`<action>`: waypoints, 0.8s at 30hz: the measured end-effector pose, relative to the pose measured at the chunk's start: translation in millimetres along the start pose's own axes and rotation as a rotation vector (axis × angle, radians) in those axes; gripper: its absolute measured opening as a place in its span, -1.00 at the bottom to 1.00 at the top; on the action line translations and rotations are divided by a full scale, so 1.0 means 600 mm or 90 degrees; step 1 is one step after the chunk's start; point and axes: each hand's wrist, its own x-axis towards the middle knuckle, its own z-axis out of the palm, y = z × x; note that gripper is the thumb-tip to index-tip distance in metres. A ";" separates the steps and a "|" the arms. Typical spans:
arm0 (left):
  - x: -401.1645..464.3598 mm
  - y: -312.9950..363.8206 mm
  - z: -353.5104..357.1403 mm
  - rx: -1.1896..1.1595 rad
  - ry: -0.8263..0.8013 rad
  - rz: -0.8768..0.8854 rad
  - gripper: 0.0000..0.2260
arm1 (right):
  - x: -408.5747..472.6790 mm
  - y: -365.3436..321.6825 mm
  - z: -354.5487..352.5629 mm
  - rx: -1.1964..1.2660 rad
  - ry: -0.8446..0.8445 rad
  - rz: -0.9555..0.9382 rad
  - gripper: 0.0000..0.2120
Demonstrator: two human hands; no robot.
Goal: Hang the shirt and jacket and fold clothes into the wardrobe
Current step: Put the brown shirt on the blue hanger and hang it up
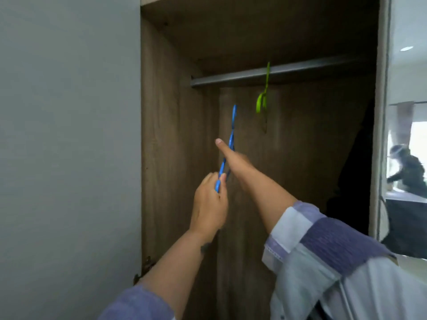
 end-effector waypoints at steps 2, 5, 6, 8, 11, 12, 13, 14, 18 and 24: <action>-0.056 0.010 -0.009 0.040 -0.008 -0.011 -0.72 | -0.020 0.015 0.012 0.013 -0.050 0.009 -0.43; -0.146 0.039 -0.029 0.105 -0.036 -0.046 -0.78 | -0.066 0.055 0.029 0.004 -0.117 0.059 -0.66; -0.177 0.050 -0.036 0.135 -0.039 -0.055 -0.76 | -0.085 0.072 0.033 -0.011 -0.130 0.072 -0.71; -0.238 0.077 -0.053 0.197 -0.078 -0.073 -0.78 | -0.127 0.102 0.038 -0.020 -0.161 0.093 -0.77; -0.313 0.129 -0.078 0.257 -0.189 -0.111 -0.79 | -0.198 0.123 0.026 -0.002 -0.257 0.151 -0.80; -0.330 0.148 -0.087 0.254 -0.186 -0.134 -0.74 | -0.221 0.124 0.018 -0.006 -0.281 0.162 -0.79; -0.342 0.169 -0.097 0.239 -0.148 -0.159 -0.68 | -0.242 0.120 0.010 -0.024 -0.307 0.169 -0.78; -0.348 0.188 -0.111 0.238 -0.091 -0.185 -0.63 | -0.264 0.113 0.000 -0.044 -0.332 0.170 -0.78; -0.358 0.247 -0.194 0.456 0.074 -0.239 -0.68 | -0.338 0.080 -0.040 -0.130 -0.423 0.103 -0.83; -0.405 0.356 -0.306 0.719 0.071 -0.282 -0.51 | -0.479 0.044 -0.113 -0.242 -0.540 -0.212 -0.75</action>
